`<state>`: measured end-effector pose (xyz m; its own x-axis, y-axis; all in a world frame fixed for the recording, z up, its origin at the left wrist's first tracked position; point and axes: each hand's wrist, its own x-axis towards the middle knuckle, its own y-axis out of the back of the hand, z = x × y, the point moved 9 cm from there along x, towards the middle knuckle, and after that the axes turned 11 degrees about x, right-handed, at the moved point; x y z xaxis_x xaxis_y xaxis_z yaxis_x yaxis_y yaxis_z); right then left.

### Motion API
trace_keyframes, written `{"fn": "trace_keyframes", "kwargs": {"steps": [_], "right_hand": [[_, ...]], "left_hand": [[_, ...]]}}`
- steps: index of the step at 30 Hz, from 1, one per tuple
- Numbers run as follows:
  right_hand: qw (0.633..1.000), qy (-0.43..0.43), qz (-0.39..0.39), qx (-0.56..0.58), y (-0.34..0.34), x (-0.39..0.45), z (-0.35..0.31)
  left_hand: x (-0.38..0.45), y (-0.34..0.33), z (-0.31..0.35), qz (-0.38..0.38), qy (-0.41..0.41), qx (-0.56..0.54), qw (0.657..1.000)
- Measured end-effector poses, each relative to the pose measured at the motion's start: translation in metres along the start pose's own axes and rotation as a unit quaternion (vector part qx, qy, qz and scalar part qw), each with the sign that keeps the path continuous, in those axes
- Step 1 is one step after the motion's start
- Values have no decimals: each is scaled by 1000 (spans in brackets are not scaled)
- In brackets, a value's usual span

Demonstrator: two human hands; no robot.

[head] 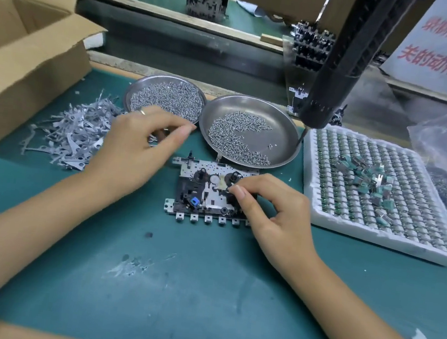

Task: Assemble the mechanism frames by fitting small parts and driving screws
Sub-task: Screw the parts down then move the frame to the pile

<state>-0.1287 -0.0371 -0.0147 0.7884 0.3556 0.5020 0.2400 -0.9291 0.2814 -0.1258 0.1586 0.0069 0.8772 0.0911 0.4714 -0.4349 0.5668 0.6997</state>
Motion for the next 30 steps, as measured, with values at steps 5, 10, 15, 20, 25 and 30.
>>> {"fn": "trace_keyframes", "kwargs": {"steps": [5,10,15,20,25,30], "right_hand": [[1000,-5,8,5,1,0,1],[1000,-9,8,12,2,1,3],[1000,-5,1,14,0,2,1],[1000,-5,-2,18,0,2,1],[1000,3,1,7,1,2,2],[995,48,55,-65,14,9,-11]], "left_hand": [[37,1,-44,-23,61,224,972],[55,-23,-49,-114,85,299,944],[57,-18,-42,-67,90,317,942],[51,-5,-32,4,77,272,959],[45,2,-27,40,60,214,974],[28,12,-20,90,55,96,990]]}}
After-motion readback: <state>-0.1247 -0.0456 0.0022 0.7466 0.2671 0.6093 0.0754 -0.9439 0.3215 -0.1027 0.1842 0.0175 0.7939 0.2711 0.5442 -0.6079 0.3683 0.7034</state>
